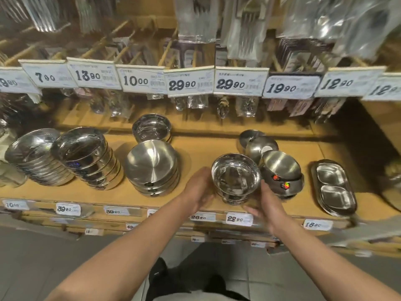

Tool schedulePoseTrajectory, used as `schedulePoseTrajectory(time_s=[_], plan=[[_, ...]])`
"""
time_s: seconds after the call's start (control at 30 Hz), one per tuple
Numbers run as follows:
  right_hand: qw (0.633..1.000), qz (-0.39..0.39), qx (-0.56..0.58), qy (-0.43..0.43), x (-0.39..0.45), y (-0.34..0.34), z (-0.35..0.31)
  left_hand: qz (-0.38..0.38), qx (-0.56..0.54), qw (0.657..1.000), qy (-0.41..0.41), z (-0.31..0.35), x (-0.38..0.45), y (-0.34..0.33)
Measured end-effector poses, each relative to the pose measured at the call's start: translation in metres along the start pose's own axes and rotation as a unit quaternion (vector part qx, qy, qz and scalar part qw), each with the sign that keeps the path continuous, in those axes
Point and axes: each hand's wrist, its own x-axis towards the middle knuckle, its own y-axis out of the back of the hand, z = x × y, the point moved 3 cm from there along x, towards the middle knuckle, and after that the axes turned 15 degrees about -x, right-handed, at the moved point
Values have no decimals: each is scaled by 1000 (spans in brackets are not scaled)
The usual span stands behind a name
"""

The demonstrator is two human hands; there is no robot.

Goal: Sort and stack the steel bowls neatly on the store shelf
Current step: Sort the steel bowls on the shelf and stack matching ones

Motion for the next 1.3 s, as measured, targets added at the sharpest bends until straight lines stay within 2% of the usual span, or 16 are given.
schedulePoseTrajectory(time_s=[0.1,0.33,0.43,0.5,0.63,0.77,0.87,1.03,1.2,1.3], plan=[[999,0,32,25,1,-11,1,-3,7,1000,1,-5,9,-2],[999,-35,-22,13,6,-36,0,53,-19,998,9,2,3,27],[996,-55,-73,24,7,-36,-4,75,-3,997,11,9,-8,34],[990,-37,-128,56,5,-29,-18,90,3,996,0,18,-16,42],[956,71,-249,138,20,-19,-65,111,17,991,-72,63,-32,68],[910,58,-348,218,48,-60,-123,154,5,979,-132,120,-41,107],[917,-8,-358,176,84,-118,-152,166,-9,975,-145,141,-37,133],[937,-87,-325,94,131,-204,-158,183,-55,971,-145,140,-18,162],[945,-171,-277,11,167,-258,-152,185,-87,968,-142,133,2,175],[943,-190,-273,-10,181,-273,-144,188,-103,967,-137,132,8,177]])
